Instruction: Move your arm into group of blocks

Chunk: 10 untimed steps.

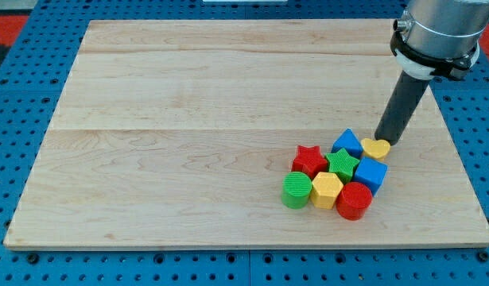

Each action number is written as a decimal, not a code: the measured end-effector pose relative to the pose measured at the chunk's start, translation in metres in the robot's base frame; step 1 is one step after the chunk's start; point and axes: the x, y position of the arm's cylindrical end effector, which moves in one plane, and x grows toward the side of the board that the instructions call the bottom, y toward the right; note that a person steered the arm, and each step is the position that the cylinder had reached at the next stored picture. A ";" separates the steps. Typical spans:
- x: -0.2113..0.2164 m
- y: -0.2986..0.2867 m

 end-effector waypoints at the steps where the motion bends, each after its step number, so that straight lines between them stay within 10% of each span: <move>1: 0.011 0.018; 6: 0.087 0.035; 10: 0.067 -0.067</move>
